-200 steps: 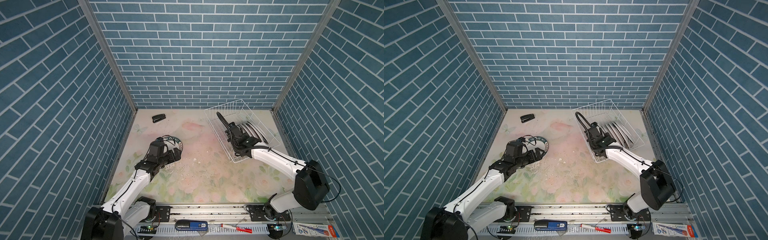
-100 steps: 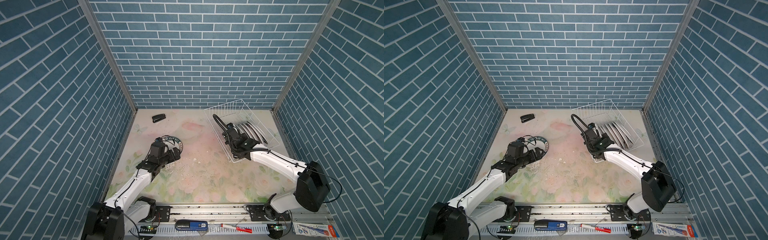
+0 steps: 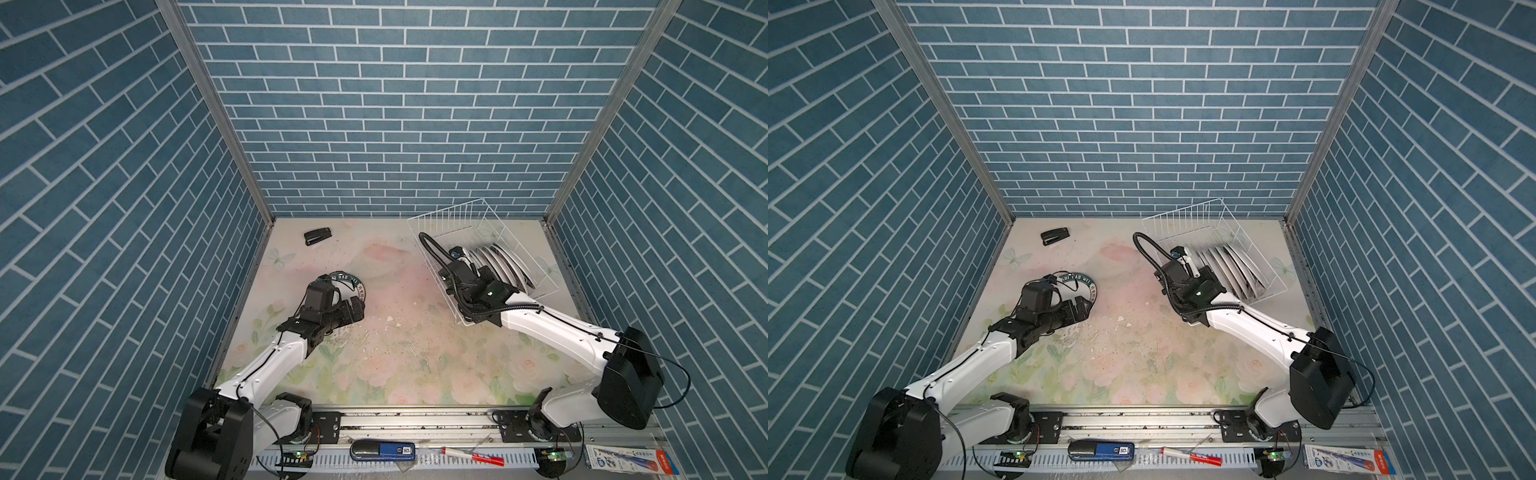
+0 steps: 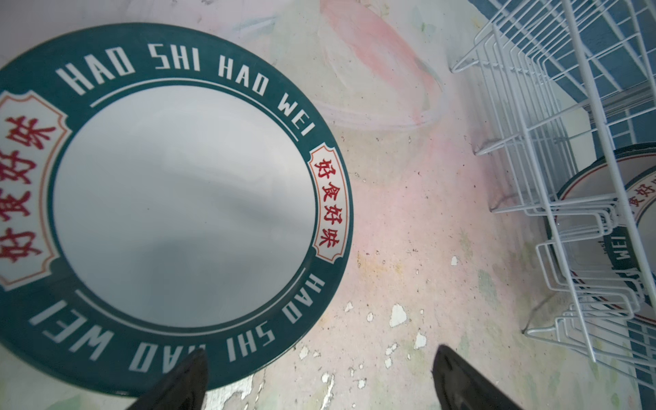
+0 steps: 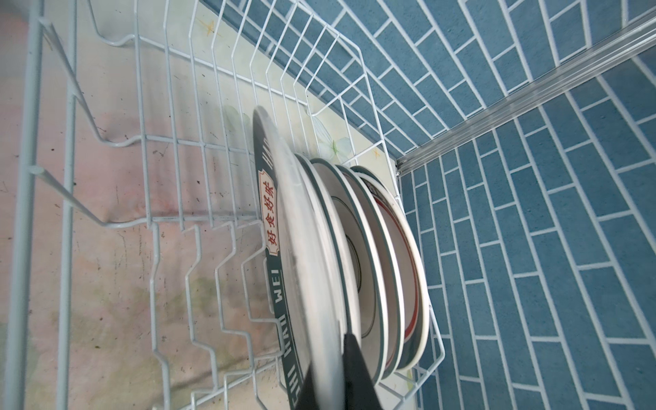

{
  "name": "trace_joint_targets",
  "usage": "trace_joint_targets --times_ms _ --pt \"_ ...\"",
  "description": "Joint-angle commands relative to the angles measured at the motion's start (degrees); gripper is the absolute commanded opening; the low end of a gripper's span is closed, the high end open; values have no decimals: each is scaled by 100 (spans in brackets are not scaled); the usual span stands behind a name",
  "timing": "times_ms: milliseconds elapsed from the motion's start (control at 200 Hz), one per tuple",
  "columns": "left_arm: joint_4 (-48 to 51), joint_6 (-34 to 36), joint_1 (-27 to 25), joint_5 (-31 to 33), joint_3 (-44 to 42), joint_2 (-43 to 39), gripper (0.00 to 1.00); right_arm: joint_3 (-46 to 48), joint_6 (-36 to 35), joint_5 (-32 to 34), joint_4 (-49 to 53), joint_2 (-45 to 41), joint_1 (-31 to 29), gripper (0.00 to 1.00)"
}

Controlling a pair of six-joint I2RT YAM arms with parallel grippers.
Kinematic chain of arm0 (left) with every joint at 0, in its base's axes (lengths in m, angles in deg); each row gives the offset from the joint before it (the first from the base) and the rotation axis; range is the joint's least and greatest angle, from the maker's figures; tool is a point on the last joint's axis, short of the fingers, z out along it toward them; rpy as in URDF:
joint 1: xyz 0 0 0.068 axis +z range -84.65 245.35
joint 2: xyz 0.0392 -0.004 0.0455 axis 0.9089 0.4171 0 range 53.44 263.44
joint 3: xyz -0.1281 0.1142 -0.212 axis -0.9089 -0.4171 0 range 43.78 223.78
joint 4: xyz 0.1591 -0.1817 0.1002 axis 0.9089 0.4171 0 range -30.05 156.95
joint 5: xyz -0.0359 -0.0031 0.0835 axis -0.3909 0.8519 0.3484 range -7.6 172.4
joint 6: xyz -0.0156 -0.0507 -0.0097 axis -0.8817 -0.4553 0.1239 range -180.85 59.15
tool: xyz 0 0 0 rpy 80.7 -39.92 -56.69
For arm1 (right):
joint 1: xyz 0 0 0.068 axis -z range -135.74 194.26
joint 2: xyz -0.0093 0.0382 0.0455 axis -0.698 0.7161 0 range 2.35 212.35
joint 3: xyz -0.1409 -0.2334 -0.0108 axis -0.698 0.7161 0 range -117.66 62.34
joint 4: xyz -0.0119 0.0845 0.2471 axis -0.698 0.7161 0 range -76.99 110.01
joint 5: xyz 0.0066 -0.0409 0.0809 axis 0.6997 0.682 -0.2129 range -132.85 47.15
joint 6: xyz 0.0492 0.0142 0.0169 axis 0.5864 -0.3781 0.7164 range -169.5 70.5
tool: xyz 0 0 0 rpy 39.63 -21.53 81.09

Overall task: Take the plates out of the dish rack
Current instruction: 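Lift the left gripper while the right gripper reaches into the rack plates, then grasp the next green-rimmed plate with the right gripper and lift it out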

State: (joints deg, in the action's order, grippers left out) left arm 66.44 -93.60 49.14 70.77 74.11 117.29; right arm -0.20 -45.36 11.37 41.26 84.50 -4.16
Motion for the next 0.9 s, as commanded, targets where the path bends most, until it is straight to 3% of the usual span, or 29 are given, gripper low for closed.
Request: trace_joint_targets --times_ms 0,450,645,895 --pt "-82 111 -49 -49 60 -82 99 -490 204 -401 -239 -283 -220 0" --pt "-414 87 -106 -271 -29 -152 99 -507 267 -594 -371 -714 -582 0" --pt "-683 111 -263 -566 -25 -197 99 -204 536 -972 -786 -1177 -594 0" --pt "-1206 -6 -561 -863 -55 -299 99 744 1560 -2515 -1898 -2236 -419 0"
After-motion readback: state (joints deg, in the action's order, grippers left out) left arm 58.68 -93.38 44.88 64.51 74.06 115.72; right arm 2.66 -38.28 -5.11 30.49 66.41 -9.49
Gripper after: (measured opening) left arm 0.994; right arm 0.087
